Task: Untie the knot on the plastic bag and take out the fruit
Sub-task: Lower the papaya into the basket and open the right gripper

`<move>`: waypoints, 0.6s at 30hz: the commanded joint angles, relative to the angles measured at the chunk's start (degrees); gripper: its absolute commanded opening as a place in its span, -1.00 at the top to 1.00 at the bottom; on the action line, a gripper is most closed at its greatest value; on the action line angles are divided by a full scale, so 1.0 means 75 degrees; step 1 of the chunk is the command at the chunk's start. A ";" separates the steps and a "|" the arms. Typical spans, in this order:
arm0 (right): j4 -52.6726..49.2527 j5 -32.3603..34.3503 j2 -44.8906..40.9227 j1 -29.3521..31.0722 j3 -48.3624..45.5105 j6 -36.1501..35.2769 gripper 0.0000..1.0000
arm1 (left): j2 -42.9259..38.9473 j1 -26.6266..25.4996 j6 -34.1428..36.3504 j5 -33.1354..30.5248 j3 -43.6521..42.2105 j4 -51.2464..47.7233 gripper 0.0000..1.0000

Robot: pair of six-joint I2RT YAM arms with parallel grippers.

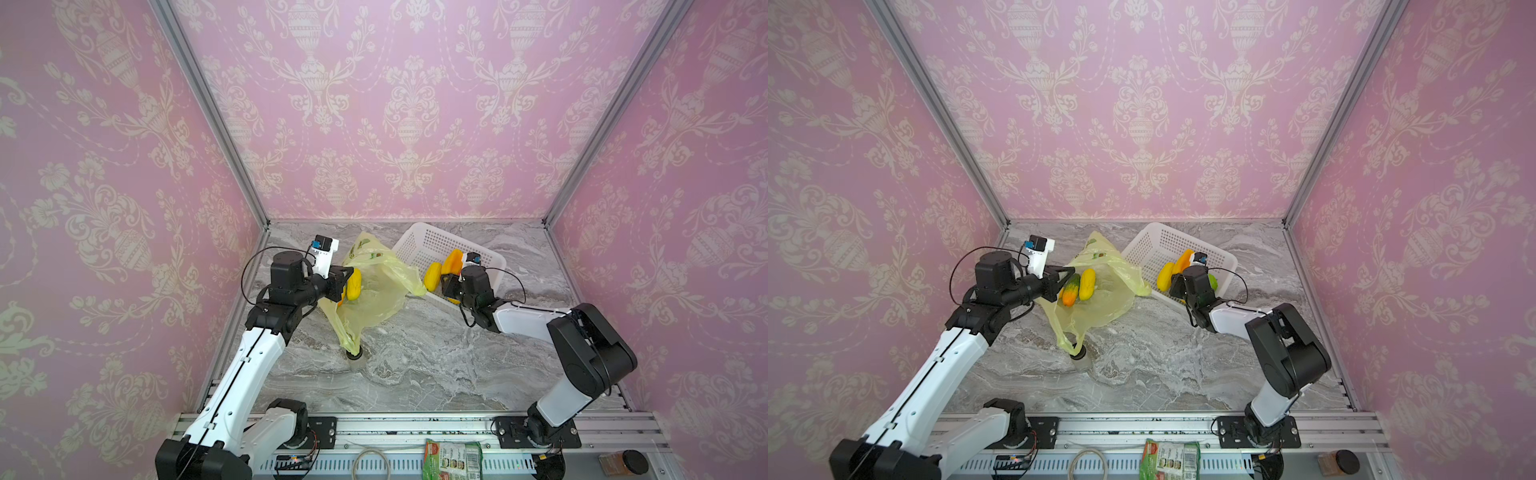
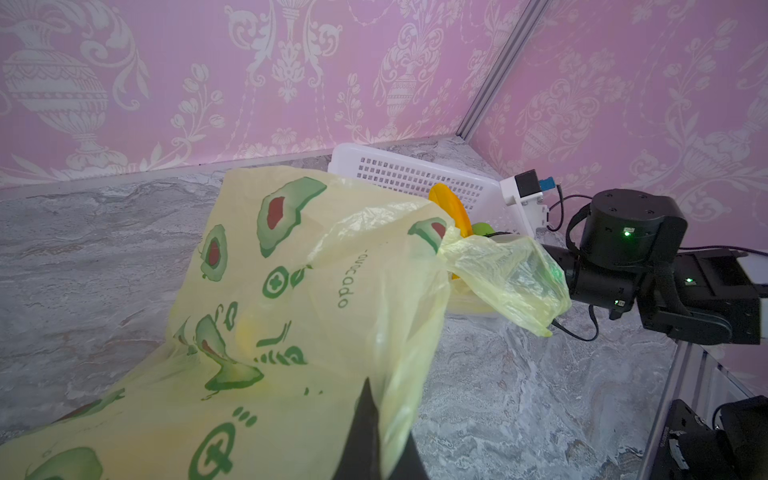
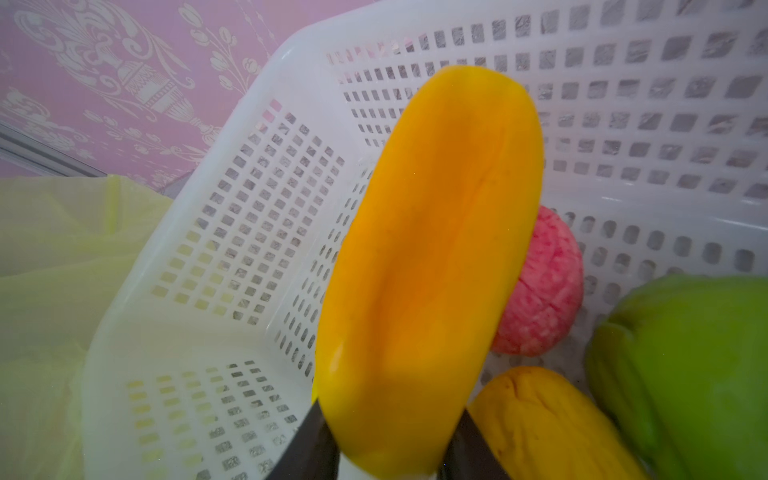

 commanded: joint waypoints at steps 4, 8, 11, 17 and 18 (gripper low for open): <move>0.0241 -0.0019 -0.0154 -0.0051 -0.0307 0.0016 -0.32 | 0.0002 0.0061 -0.0161 0.0217 0.0106 0.0023 1.00; 0.0439 0.0045 -0.0504 -0.0049 -0.0612 -0.0046 -0.54 | -0.0019 0.0067 -0.0141 0.0196 0.0107 -0.0010 1.00; 0.0477 0.0087 -0.0975 -0.0042 -0.0874 -0.0111 -0.59 | 0.0002 0.0068 -0.0152 0.0217 0.0121 0.0009 1.00; 0.0434 0.0359 -0.2383 0.0042 -0.1556 -0.0295 -0.62 | -0.0034 0.0061 -0.0168 0.0246 0.0111 0.0027 1.00; 0.0433 0.0391 -0.2661 0.0089 -0.1668 -0.0350 -0.62 | -0.0027 0.0063 -0.0166 0.0253 0.0111 0.0036 1.00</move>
